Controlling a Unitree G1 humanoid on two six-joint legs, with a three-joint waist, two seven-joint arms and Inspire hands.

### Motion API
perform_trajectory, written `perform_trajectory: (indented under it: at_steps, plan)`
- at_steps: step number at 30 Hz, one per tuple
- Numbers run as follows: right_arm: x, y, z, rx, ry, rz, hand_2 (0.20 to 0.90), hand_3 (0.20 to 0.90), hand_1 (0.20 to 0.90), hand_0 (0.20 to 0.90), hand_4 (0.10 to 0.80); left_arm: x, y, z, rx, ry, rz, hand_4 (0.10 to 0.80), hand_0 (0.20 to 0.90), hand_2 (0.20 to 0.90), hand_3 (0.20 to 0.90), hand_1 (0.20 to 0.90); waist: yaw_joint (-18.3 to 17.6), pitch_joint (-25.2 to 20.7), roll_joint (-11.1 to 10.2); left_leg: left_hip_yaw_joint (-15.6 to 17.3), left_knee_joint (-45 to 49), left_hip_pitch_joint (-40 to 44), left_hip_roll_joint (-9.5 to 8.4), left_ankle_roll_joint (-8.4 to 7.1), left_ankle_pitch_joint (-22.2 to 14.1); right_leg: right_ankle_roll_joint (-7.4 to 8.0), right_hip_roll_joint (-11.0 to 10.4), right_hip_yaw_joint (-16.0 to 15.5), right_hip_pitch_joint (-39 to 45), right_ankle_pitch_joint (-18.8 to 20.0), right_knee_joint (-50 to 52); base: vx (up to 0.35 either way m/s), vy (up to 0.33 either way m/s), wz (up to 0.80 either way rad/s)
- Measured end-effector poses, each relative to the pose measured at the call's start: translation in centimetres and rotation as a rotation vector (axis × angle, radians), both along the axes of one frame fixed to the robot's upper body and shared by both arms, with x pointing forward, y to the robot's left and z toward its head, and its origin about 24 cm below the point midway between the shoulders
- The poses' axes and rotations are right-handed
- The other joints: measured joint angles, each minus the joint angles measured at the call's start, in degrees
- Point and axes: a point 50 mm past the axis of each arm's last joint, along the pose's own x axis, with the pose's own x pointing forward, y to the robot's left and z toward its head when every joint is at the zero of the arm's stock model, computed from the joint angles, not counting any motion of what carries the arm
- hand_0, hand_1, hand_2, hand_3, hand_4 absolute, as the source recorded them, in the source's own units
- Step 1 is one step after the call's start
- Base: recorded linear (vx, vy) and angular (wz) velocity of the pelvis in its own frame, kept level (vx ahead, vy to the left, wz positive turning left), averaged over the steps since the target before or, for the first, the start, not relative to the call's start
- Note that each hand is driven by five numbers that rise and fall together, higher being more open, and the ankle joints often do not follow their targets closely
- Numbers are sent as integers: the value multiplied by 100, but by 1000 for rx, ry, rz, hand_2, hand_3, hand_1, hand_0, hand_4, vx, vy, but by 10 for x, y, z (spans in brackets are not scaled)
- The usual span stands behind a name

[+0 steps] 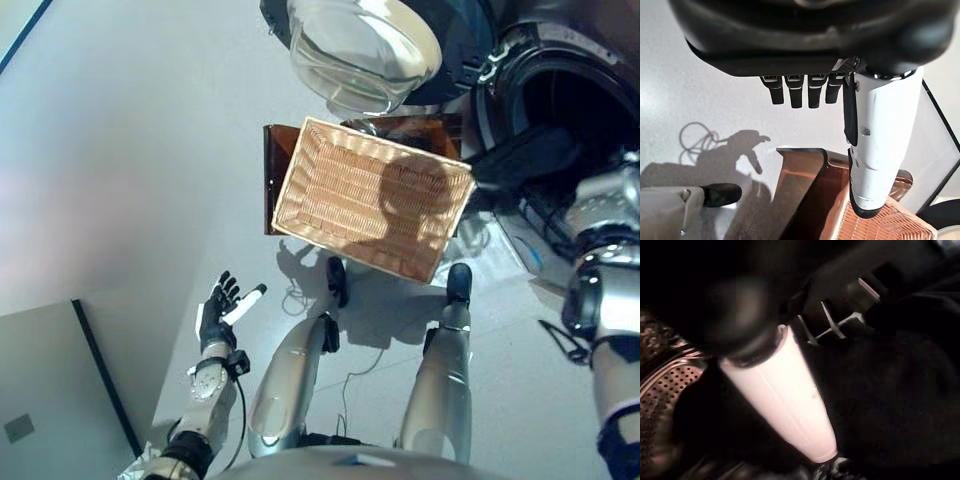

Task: Pick up the clothes and place them into the washing machine

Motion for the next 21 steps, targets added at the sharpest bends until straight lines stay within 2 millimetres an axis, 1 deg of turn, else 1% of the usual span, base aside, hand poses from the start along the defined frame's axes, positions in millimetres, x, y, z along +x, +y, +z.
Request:
perform_trajectory:
  at_steps: [1, 3, 6, 8, 9, 11, 15, 16, 20, 21]
  plan:
    - [0, 0, 2, -7, 6, 3, 200, 200, 200, 200, 300, 1, -1, 1, -3, -4, -2, 800, 900, 900, 900, 900, 16, 0, 0, -1, 0, -5, 0, 0, 0, 12, 0, 7, -21, -9, 33, 37, -57, 0]
    - [3, 2, 11, -26, 1, 19, 200, 200, 200, 200, 300, 1, -4, 1, -6, -6, -17, 800, 900, 900, 900, 900, 30, -1, 2, 4, 1, -7, -9, 0, 1, 3, -1, 26, -85, -66, 140, 22, -19, 0]
    - [9, 8, 35, -44, -60, 37, 200, 200, 200, 200, 300, 0, -12, 1, -10, -5, -55, 800, 900, 900, 900, 900, 41, -2, 2, 13, -1, -41, -29, -10, 4, -27, -2, 105, -249, -206, 358, 20, -34, -3]
    - [10, 9, 40, -49, -78, 43, 200, 200, 200, 200, 300, 0, -15, 1, -15, -9, -67, 800, 900, 900, 900, 900, 40, -4, 6, 20, 14, -125, -36, -14, 7, -39, -1, 130, -383, -249, 466, 8, -33, 4]
    - [10, 10, 48, -52, -101, 43, 200, 200, 200, 200, 300, 2, -17, 4, -20, -23, -71, 800, 900, 900, 900, 900, 36, -4, 6, 18, 10, -238, -42, -42, 13, -48, -1, 143, -540, -275, 558, 23, -32, 7]
    - [10, 10, 54, -57, -124, 39, 200, 200, 200, 200, 300, 5, -18, 8, -30, -44, -72, 800, 900, 900, 900, 900, 42, -5, 7, 25, 19, -422, -55, -38, 67, -48, -1, 167, -787, -319, 724, 2, -9, 11]
    - [9, 10, 56, -44, -148, 26, 200, 200, 200, 200, 300, 8, -19, 11, -39, -57, -68, 800, 900, 900, 900, 900, 111, -2, 3, 40, 19, -547, -92, -38, 101, -37, -6, 260, -1034, -417, 956, 12, 9, 6]
    - [10, 11, 63, -42, -185, 23, 200, 200, 200, 200, 300, 10, -19, 14, -41, -77, -64, 800, 900, 900, 900, 900, 149, -4, 6, 60, 22, -646, -102, -43, 107, -47, -5, 294, -1176, -441, 1009, 0, 0, 0]
    - [9, 13, 77, 20, -290, 14, 200, 200, 200, 200, 300, 14, -21, 20, -52, -115, -65, 800, 900, 900, 900, 900, 237, -6, 8, 68, 75, -905, -110, -47, 113, -42, -8, 323, -1497, -499, 1210, 25, 27, 9]
    - [8, 13, 81, 57, -340, 2, 200, 200, 200, 200, 300, 15, -21, 21, -53, -119, -67, 800, 900, 900, 900, 900, 286, -6, 8, 76, 74, -931, -112, -51, 116, -47, -8, 331, -1551, -519, 1255, 30, 34, 4]
